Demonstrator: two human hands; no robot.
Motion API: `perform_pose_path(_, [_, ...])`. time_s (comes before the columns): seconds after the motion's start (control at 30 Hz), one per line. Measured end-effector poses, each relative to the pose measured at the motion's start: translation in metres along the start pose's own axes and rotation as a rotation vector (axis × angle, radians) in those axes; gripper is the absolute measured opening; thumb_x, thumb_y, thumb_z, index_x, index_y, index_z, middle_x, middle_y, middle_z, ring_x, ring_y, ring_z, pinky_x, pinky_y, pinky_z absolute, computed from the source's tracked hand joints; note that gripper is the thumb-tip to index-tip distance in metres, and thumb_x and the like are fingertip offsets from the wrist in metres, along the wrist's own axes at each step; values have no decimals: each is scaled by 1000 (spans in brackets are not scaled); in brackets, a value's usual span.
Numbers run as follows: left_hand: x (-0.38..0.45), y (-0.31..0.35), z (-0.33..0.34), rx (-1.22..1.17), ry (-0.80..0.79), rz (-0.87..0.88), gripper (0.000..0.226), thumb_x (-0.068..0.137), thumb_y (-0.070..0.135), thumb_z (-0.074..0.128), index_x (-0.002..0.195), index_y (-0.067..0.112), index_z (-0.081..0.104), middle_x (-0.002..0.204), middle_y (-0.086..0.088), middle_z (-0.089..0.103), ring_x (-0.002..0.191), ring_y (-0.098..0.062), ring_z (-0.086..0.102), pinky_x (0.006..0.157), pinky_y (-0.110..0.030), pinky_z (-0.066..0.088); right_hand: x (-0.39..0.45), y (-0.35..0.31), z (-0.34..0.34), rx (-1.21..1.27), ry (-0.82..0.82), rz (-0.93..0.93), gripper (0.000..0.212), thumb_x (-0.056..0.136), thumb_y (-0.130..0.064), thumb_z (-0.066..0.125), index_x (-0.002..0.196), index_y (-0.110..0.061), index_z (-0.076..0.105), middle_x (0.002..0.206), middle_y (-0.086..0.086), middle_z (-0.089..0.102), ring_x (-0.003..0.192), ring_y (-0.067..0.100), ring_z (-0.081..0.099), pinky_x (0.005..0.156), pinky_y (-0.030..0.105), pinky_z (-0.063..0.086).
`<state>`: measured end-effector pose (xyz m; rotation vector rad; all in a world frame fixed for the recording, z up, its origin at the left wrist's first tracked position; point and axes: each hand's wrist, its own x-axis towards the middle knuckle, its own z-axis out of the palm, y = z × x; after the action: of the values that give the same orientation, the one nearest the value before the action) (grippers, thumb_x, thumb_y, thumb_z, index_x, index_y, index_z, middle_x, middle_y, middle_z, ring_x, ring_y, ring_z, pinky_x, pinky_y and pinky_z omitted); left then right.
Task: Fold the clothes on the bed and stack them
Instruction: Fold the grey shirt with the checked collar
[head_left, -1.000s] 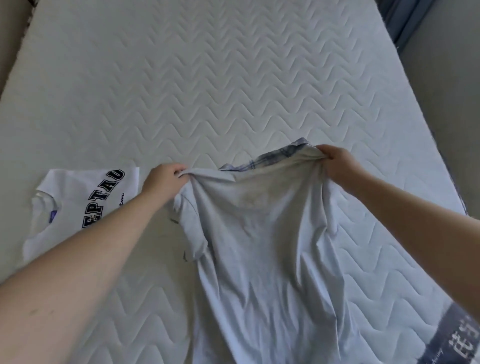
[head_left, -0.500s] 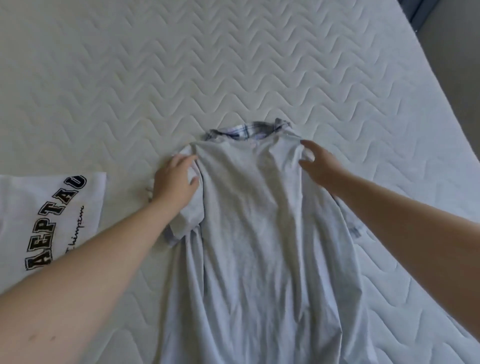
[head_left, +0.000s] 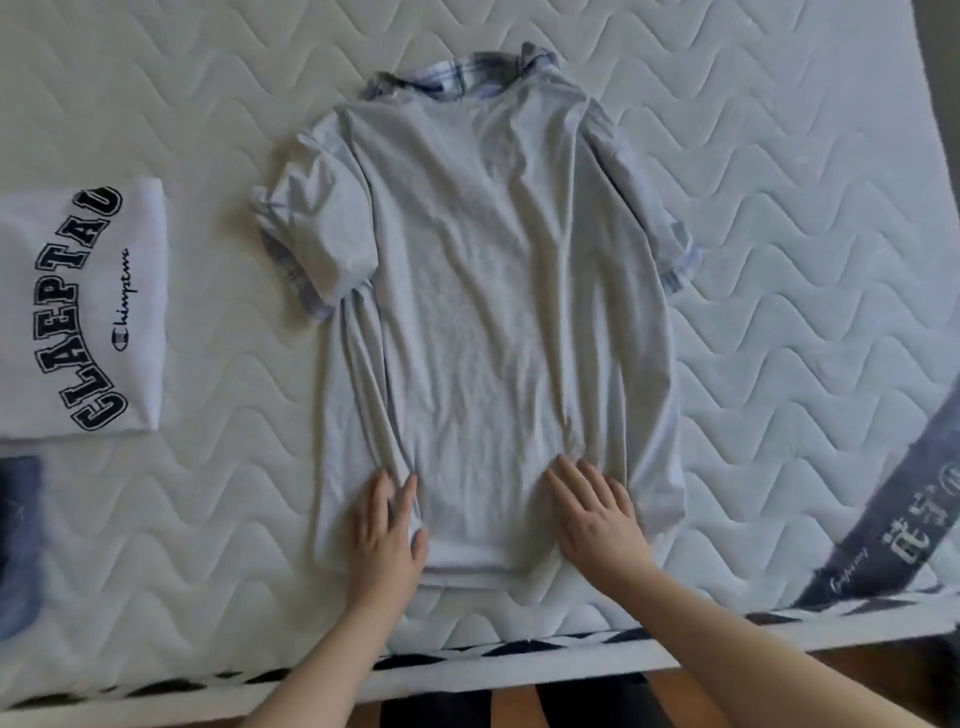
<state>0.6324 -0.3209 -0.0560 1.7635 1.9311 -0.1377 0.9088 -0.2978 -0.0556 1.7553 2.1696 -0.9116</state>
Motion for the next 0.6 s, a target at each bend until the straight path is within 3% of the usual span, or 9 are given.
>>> perform_pose_path(0.07, [-22, 1, 11, 18, -113, 36, 79, 76, 35, 80, 145, 15, 46, 153, -22, 34, 132, -45, 43, 98, -61, 44, -27, -4, 17, -38, -16, -17, 66, 88, -37, 61, 149, -21, 41, 158, -2, 31, 144, 28, 32, 114, 53, 25])
perform_pose_path(0.17, [-39, -3, 19, 171, -225, 176, 105, 58, 64, 81, 147, 23, 43, 155, -21, 28, 139, -42, 33, 100, -61, 40, -58, -8, 35, -125, -93, -51, 87, 77, -61, 68, 150, -25, 37, 159, -3, 29, 145, 25, 30, 114, 59, 22])
perform_pose_path(0.23, [-45, -8, 18, 229, -252, 203, 108, 51, 53, 89, 146, 26, 45, 155, -18, 30, 137, -40, 39, 96, -57, 47, -71, -4, 40, -167, -98, -49, 90, 74, -41, 79, 151, -25, 36, 159, 0, 30, 145, 27, 32, 111, 62, 25])
perform_pose_path(0.3, [-46, -13, 14, 213, -186, 160, 91, 57, 22, 90, 139, 25, 53, 151, -14, 39, 127, -36, 51, 85, -49, 54, -72, 7, 36, -147, 18, 45, 82, 76, -12, 75, 150, -22, 40, 156, 6, 35, 143, 30, 33, 113, 60, 25])
perform_pose_path(0.37, [-43, -20, 12, 236, -55, 133, 69, 63, 4, 80, 127, 22, 63, 141, -12, 50, 111, -36, 60, 75, -46, 54, -64, 23, 25, -121, 187, 139, 67, 71, -1, 74, 134, -13, 59, 141, 12, 52, 133, 35, 46, 109, 60, 31])
perform_pose_path(0.47, [-27, -34, 8, 186, 143, 133, 32, 75, 5, 60, 105, 9, 70, 112, -18, 64, 89, -40, 65, 73, -47, 54, -51, 40, 10, -82, 341, 154, 35, 69, 3, 73, 103, -7, 69, 110, 13, 67, 108, 37, 62, 100, 55, 41])
perform_pose_path(0.53, [-15, -35, -1, 28, 220, 76, 26, 84, 9, 46, 99, 3, 66, 90, -22, 67, 75, -41, 66, 65, -45, 54, -45, 40, 0, 25, 406, 178, 25, 78, 3, 63, 101, -5, 66, 93, 14, 70, 88, 38, 66, 85, 48, 47])
perform_pose_path(0.6, [-7, -31, -11, -137, 223, -99, 16, 94, 5, 43, 101, 4, 57, 82, -26, 65, 70, -44, 63, 57, -40, 45, -43, 34, -9, 133, 441, 240, 25, 88, -1, 52, 110, -7, 63, 87, 14, 69, 76, 37, 63, 66, 38, 42])
